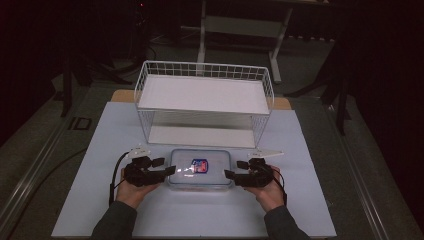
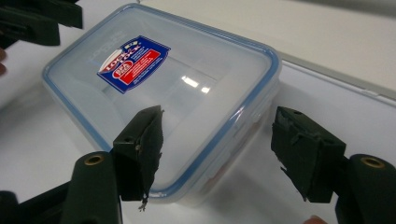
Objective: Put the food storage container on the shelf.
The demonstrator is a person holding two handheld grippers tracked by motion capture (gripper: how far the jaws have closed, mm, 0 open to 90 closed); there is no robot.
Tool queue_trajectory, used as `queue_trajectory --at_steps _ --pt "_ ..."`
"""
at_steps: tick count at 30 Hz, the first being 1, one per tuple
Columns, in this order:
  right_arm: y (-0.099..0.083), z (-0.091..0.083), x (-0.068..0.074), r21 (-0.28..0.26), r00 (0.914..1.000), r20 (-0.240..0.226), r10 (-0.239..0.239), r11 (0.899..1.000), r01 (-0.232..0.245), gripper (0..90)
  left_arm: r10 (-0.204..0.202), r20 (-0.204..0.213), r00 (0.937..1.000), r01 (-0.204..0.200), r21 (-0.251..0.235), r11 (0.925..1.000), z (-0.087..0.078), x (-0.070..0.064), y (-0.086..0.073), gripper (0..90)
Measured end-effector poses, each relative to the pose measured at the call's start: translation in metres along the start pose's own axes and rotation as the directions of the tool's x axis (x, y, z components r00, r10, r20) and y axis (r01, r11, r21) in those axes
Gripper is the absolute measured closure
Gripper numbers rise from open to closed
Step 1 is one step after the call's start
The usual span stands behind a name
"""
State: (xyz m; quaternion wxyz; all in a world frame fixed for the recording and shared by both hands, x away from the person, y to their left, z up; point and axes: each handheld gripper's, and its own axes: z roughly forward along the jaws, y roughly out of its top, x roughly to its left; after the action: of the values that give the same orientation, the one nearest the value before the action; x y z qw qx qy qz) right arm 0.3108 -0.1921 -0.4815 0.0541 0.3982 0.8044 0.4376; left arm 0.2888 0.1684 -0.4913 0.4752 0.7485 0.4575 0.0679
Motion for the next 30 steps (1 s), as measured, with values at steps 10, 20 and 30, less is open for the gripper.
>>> queue_trajectory --at_steps 10,20,30 --pt "0.001 0.019 -0.007 0.049 0.9935 -0.082 0.079 0.996 -0.075 22.3 -0.118 0.068 0.9906 0.114 0.068 0.9912 0.019 0.011 -0.001 24.9" --pt "0.0 0.029 -0.011 0.117 0.9756 -0.151 0.16 0.983 -0.143 16.1 -0.283 0.173 0.9433 0.256 0.164 0.9527 0.028 0.022 -0.004 21.8" --pt "-0.005 0.012 -0.012 0.078 0.9674 -0.17 0.188 0.981 -0.177 39.5 -0.263 0.176 0.9487 0.233 0.176 0.9565 0.011 0.018 -0.005 33.5"
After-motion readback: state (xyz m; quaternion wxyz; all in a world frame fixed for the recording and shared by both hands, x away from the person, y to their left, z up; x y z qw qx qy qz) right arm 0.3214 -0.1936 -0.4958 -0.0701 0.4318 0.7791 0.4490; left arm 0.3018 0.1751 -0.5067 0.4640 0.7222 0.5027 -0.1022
